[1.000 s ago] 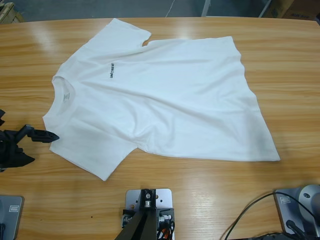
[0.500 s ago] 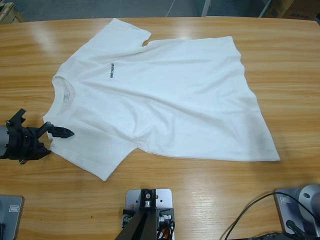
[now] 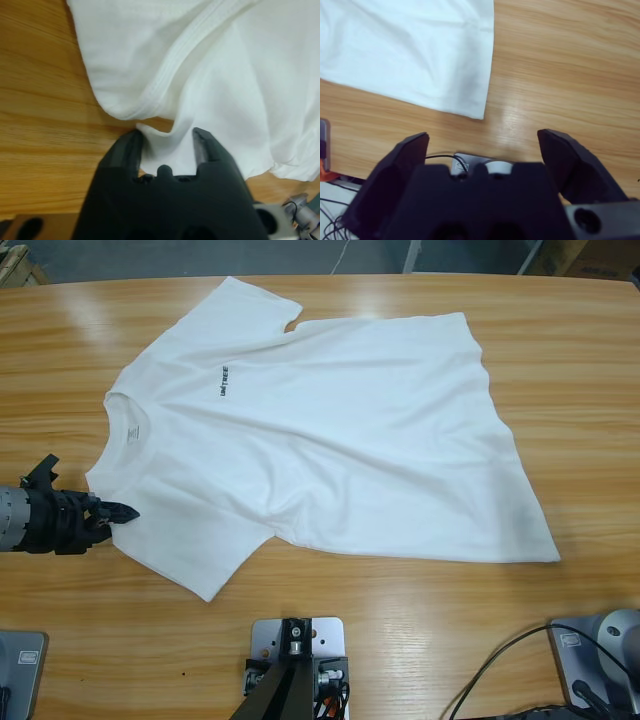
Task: Fold clothes
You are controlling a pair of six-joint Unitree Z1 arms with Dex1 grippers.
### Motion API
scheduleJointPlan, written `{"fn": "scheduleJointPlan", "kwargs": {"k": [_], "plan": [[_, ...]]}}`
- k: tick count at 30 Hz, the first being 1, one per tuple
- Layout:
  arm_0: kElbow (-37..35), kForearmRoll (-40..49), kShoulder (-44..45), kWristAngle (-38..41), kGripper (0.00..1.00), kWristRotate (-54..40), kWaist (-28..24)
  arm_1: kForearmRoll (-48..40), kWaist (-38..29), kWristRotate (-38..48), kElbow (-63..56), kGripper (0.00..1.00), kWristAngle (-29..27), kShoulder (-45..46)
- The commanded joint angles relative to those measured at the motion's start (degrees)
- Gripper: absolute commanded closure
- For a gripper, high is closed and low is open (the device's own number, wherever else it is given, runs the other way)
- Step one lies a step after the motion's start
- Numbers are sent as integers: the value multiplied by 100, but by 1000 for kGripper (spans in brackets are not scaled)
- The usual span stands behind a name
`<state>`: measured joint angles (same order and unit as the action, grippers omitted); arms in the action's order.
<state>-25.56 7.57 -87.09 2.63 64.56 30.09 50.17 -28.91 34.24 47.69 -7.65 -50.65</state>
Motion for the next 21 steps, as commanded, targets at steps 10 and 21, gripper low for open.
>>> {"fn": "scheduleJointPlan", "kwargs": {"k": [10,21], "plan": [[169,145,27,54,1000,-31,167,-239,-27,1105,-693,412,245,-359],[-103,2468,2282,212,1000,1714,1625,256,34,1402,-368,96,176,-987]]}}
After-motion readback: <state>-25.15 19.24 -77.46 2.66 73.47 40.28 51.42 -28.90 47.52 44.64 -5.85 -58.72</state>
